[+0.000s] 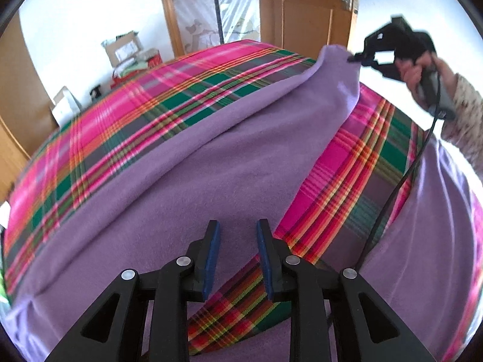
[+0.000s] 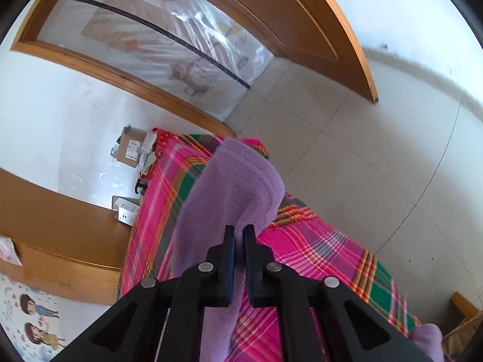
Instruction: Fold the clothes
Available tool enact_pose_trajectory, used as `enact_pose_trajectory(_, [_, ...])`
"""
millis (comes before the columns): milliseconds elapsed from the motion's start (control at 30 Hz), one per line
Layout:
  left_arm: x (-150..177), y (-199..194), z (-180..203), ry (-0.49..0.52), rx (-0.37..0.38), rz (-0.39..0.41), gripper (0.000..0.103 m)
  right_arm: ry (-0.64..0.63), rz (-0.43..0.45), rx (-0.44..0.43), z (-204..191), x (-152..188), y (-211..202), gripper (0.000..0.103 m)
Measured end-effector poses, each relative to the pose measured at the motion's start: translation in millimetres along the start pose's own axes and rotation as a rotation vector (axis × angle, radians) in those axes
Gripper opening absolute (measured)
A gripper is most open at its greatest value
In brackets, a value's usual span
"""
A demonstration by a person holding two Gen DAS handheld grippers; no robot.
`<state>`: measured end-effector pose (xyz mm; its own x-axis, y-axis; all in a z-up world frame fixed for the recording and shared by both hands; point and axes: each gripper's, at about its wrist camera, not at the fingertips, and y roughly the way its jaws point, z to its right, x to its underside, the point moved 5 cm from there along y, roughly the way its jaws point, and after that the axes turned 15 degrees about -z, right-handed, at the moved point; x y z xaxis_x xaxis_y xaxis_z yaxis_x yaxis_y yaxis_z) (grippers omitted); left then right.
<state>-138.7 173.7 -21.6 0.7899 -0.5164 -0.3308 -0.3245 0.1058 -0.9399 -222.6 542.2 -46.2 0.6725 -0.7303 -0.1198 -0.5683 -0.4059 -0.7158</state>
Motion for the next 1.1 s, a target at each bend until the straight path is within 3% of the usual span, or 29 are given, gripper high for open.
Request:
enact_pose_trajectory(133, [0,-2,11,0.086,-0.112,0.025,0.026,-0.06,0.071,0.064,-20,2,-25,0.003])
enact_pose_trajectory(233, [0,0,20,0.168,-0.135,0.018,0.009,-0.092,0.103,0.126,-30,3,-39,0.003])
enact_pose_trajectory(267, [0,0,22,0.184,-0.121,0.012,0.001,-0.093,0.11,0.131,-31,3,-42,0.003])
enact_pose_trajectory(367, [-2,0,21,0.208,-0.088,-0.007,0.0,-0.087,0.12,0.15,-28,3,-46,0.003])
enact_pose_trajectory(467, [-1,-5,15,0.178,0.06,-0.036,0.0,-0.077,0.127,0.169,-24,2,-48,0.003])
enact_pose_trajectory(600, [2,-8,12,0.168,0.079,-0.033,0.0,-0.063,0.126,0.192,-16,1,-49,0.002])
enact_pose_trajectory(733, [-1,-5,9,0.133,0.004,-0.027,0.014,-0.043,0.109,0.204,-4,-1,-43,0.002])
enact_pose_trajectory(800, [-3,-2,10,0.117,0.03,-0.053,0.027,-0.028,0.102,0.205,2,0,-39,0.002])
enact_pose_trajectory(1100, [-12,8,11,0.104,0.008,-0.058,0.046,-0.06,0.098,0.229,8,1,-33,0.002])
